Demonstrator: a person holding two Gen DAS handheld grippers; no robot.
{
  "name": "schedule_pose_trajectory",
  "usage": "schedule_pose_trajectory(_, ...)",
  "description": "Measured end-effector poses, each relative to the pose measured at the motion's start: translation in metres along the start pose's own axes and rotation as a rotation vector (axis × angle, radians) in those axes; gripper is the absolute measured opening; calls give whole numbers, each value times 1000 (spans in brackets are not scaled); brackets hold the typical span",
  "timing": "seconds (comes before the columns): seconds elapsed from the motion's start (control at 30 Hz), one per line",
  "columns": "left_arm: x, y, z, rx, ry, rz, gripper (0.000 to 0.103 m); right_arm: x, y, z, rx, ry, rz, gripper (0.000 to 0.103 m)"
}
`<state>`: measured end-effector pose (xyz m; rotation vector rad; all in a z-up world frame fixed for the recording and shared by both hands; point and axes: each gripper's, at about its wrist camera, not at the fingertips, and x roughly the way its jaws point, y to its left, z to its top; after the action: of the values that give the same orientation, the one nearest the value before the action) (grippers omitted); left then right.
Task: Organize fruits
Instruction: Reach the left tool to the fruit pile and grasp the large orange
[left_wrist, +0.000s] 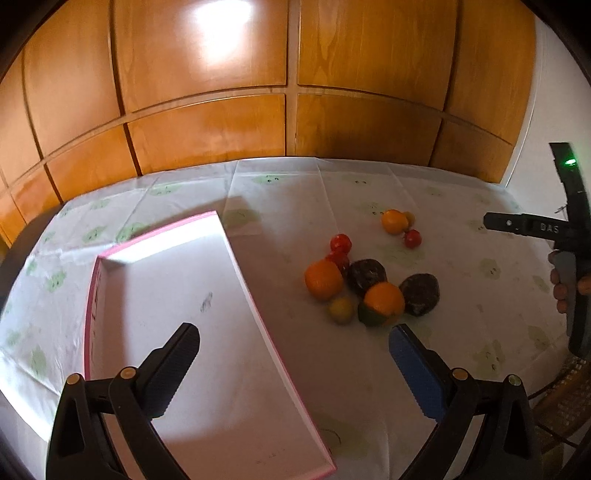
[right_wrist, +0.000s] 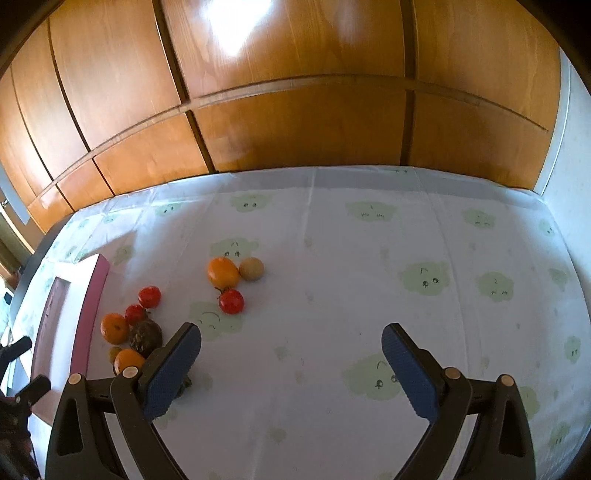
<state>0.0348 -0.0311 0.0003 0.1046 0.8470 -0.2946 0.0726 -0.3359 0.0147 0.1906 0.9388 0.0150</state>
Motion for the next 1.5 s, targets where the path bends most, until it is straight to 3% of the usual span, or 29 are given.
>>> schedule_pose_trajectory(0.17, 20, -4, 20, 52, 77, -66, 70, -4, 4, 2, -15, -14, 12, 100)
schedule_pose_trajectory(0.23, 29, -9, 25, 80, 101, -81, 64, -5, 5, 3, -18, -19, 14, 100)
schedule_pose_trajectory(0.4, 60, -22, 38, 139, 175, -110, 60, -5, 5, 3, -20, -12, 23, 100)
schedule_pose_trajectory(0.53, 86, -28, 45, 156, 229, -112, 45, -4, 6, 3, -27, -7, 28, 100)
schedule_pose_trajectory(1.0, 135, -27, 49, 152, 320, -133, 39, 0, 8, 4, -36, 6, 19, 100)
schedule_pose_trajectory(1.2, 118, -21, 47, 126, 262, -145, 38, 6, 9, 3, -36, 35, 38, 92)
schedule_pose_trajectory(1.43, 82, -2, 48, 41, 159, -172, 38, 16, 25, -5, -92, 104, 125, 59)
schedule_pose_trajectory(1.5, 72, 6, 45, 19, 141, -171, 38, 17, 31, -7, -98, 122, 175, 55)
